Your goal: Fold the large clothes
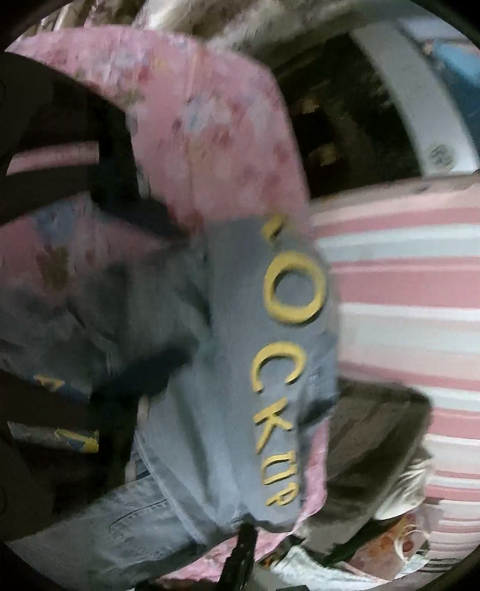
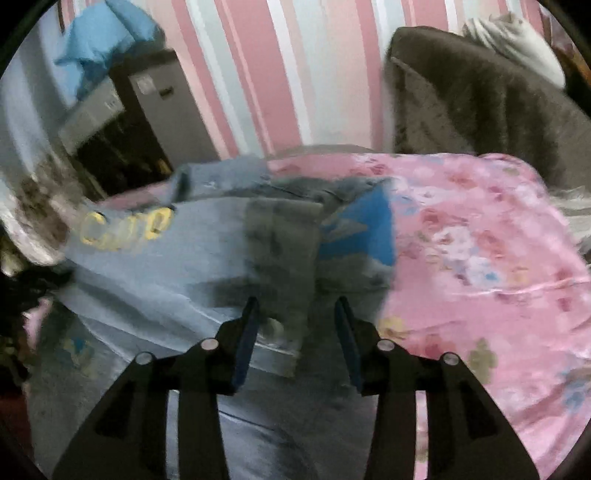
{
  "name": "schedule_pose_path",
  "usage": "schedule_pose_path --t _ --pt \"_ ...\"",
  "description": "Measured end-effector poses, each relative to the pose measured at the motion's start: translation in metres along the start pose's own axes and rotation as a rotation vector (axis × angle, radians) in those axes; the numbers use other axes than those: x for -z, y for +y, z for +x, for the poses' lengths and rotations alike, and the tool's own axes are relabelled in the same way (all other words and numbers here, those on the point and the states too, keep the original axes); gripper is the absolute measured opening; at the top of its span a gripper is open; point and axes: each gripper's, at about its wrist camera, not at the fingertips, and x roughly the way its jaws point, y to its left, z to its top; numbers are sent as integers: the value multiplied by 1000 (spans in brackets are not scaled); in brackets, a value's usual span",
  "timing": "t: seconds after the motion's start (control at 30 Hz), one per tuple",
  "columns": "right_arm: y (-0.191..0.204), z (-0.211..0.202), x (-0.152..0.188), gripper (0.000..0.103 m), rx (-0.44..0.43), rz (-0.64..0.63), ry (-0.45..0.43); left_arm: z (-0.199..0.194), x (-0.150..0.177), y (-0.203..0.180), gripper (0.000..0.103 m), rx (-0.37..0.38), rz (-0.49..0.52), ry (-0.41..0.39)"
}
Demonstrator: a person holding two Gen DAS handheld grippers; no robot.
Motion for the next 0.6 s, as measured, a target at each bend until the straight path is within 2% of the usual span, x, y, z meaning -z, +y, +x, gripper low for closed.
schedule_pose_path --t 0.03,0.07,0.1,0.17,0.23,0.33,0.43,0.5,0.53,0.6 --pt "1 -2 0 17 -19 -2 -9 3 0 0 46 -6 -8 1" --pt "5 -5 0 2 -16 -10 -14 3 2 -1 35 0 -6 -5" --pt "7 -8 0 2 -20 -8 -11 1 3 -1 32 6 -1 -7" --pt "7 -19 2 1 -82 40 1 -3 7 1 26 33 -7 5" --pt "5 -35 4 1 -121 77 -8 -8 13 4 23 59 -3 14" --pt "9 -49 8 0 -85 65 -9 -16 25 6 19 78 6 21" --pt "2 -39 12 0 26 47 33 -17 35 5 19 70 33 26" --pt "-4 -27 16 0 161 2 58 -17 39 3 20 49 57 16" --pt "-6 -22 18 0 163 -2 61 -16 39 2 25 26 70 8" --pt "-11 -15 19 3 83 16 54 -16 39 -1 39 -28 80 -16"
